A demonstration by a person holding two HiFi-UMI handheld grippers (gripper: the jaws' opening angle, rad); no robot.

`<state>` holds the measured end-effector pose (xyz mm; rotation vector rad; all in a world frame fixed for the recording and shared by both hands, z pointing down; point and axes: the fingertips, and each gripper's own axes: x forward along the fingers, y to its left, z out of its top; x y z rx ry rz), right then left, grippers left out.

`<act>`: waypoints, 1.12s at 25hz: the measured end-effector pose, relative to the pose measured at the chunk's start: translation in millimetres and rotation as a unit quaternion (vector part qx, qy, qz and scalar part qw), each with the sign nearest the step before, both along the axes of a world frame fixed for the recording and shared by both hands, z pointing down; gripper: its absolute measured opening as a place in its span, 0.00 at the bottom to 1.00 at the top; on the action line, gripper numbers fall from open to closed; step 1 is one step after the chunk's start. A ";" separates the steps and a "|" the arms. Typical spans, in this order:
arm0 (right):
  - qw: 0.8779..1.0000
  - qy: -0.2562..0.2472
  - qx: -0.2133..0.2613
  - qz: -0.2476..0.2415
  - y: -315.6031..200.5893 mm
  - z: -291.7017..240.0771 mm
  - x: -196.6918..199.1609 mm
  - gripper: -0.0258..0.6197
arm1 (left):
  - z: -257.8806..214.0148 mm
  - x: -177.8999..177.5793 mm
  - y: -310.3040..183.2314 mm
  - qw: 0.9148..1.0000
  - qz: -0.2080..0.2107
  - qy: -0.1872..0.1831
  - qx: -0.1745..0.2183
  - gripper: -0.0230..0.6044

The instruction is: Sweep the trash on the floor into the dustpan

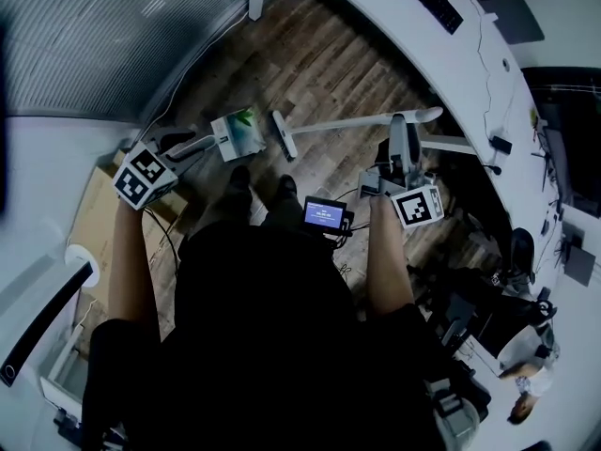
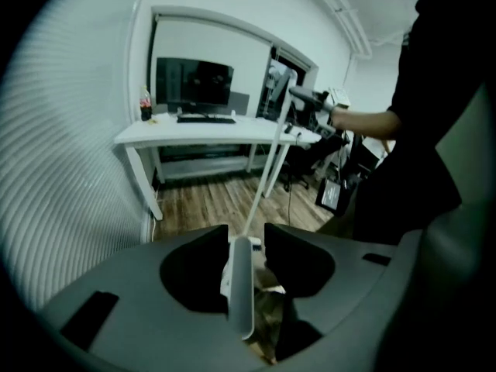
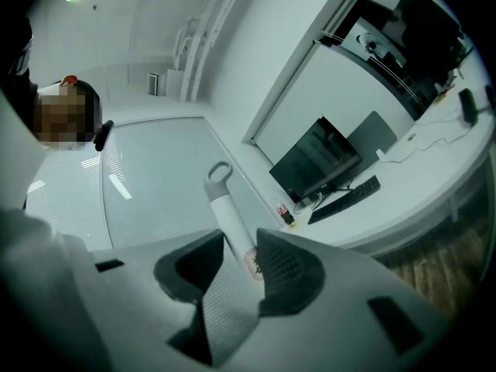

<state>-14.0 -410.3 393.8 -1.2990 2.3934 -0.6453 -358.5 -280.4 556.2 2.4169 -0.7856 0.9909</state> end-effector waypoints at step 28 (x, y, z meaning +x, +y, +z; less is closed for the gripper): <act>0.958 0.197 0.162 -0.132 54.7 -95.0 68.5 0.19 | -249.8 122.3 4.2 0.815 -0.317 0.296 0.384 0.03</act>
